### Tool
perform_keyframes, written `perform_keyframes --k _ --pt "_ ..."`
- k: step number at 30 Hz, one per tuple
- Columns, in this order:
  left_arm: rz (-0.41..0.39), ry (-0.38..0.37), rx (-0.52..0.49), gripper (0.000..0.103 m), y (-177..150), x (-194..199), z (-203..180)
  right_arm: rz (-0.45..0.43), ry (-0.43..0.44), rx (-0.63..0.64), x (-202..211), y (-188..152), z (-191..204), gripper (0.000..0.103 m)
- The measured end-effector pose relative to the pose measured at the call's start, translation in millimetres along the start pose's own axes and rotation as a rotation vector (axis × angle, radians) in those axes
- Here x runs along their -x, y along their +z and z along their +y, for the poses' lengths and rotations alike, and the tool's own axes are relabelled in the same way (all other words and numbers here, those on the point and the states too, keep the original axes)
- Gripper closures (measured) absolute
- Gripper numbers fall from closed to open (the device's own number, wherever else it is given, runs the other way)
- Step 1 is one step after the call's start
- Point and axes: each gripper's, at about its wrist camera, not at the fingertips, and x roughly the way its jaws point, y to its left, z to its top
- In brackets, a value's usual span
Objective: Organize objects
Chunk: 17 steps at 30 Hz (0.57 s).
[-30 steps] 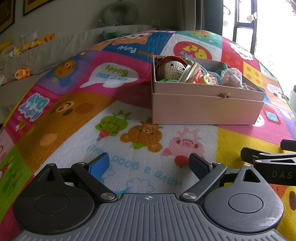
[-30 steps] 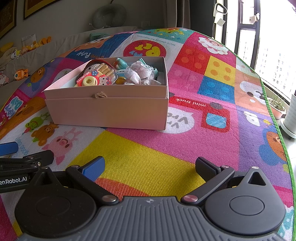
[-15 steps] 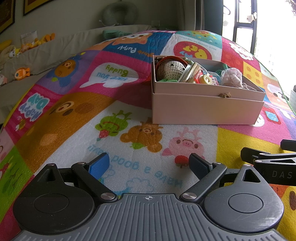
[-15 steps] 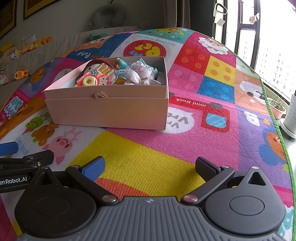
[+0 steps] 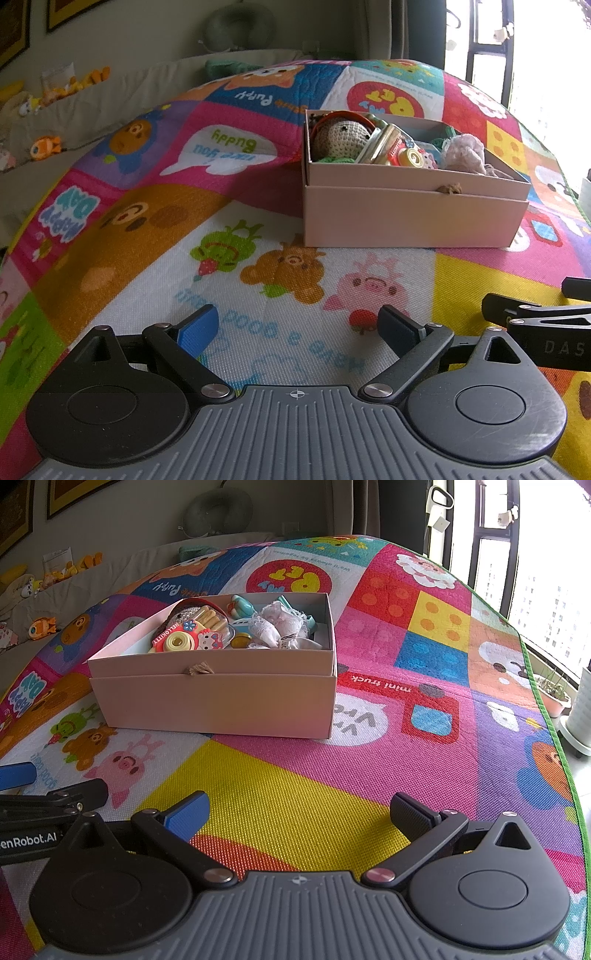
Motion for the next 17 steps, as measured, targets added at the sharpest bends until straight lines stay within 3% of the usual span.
perform_keyframes --k 17 --pt "0.003 0.003 0.011 0.006 -0.4 0.3 0.4 0.0 0.0 0.0 0.0 -0.5 -0.5 0.0"
